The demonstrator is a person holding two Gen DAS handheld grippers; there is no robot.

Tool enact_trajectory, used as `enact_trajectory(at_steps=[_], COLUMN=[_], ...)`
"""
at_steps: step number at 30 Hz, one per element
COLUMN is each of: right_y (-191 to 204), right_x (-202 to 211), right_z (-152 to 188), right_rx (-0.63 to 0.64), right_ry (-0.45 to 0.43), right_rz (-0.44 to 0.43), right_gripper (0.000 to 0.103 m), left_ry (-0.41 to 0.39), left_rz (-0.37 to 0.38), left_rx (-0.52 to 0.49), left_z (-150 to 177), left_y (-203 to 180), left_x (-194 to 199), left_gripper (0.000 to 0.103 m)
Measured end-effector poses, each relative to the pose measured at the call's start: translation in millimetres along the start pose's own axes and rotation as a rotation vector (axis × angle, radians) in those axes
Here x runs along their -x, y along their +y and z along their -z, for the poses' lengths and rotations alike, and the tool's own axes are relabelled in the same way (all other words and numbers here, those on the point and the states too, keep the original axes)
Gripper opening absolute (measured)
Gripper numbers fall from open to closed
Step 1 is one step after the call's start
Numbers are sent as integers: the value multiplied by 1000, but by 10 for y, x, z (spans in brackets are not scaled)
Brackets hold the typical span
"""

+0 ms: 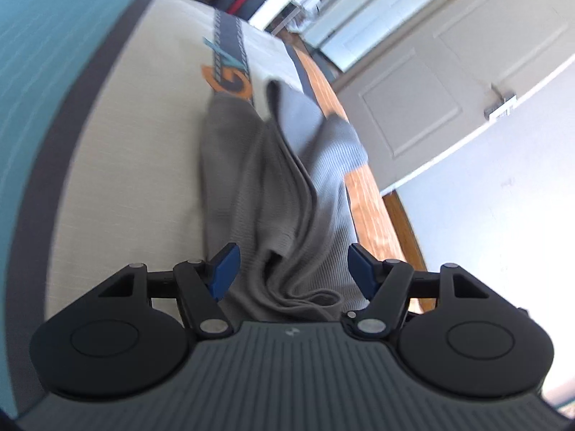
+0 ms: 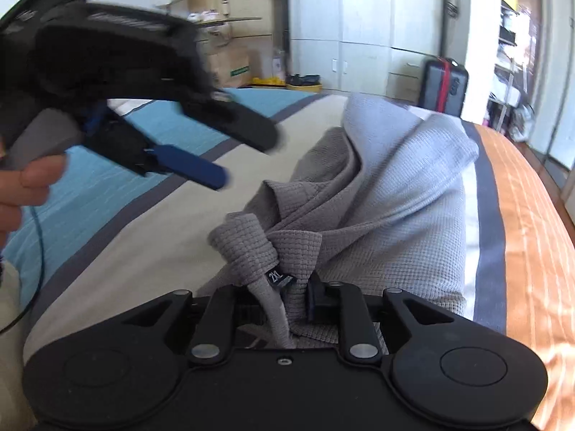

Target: Fold clothes

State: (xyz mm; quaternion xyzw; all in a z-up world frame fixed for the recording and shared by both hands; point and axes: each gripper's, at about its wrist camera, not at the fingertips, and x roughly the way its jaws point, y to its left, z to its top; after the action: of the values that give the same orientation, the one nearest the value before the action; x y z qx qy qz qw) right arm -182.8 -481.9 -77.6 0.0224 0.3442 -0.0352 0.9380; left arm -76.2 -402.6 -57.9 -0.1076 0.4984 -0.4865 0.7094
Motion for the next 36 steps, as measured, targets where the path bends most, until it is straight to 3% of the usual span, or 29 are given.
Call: enact_trajectory(at_steps=[4, 8, 11, 15, 18, 20, 22, 24, 28, 31, 33, 35, 36], right_y=[5, -219, -397, -863, -1116, -1117, -1011, -932, -940, -948, -943, -937, -1045], right_x=[56, 164, 253, 492, 444, 321, 258, 272, 305, 326, 438, 621, 626], right_z=[62, 49, 35, -37, -53, -8, 80, 140, 184, 113, 69, 32, -41], right_rx=[26, -49, -111, -312, -382, -341, -262, -218, -242, -231, -204, -204, -255], right_ry=[8, 15, 17, -91, -91, 3, 61, 46, 41, 52, 31, -26, -46], right_rz=[-26, -160, -261, -323, -226, -139, -119, -120, -146, -189, -153, -85, -101], right_gripper=[31, 44, 46, 54, 57, 57, 58, 60, 63, 64, 62, 62, 62], left_ry=[75, 105, 84, 86, 88, 86, 67, 19, -69, -14, 51, 53, 54], left_rz=[-170, -328, -286, -293, -298, -300, -294, -257, -178, -186, -233, -235, -236], left_rx=[-79, -155, -106, -106, -105, -105, -100, -87, -90, -123, -121, -116, -113], left_z=[62, 177, 199, 186, 176, 170, 154, 98, -21, -24, 13, 46, 62], left_y=[-99, -68, 26, 16, 8, 1, -16, -35, -178, -249, -221, -180, -160], left_x=[-225, -332, -269, -244, -226, -207, -144, -71, 28, -162, -350, -349, -348], left_gripper=[66, 71, 71, 71, 71, 71, 71, 71, 71, 71, 71, 72, 73])
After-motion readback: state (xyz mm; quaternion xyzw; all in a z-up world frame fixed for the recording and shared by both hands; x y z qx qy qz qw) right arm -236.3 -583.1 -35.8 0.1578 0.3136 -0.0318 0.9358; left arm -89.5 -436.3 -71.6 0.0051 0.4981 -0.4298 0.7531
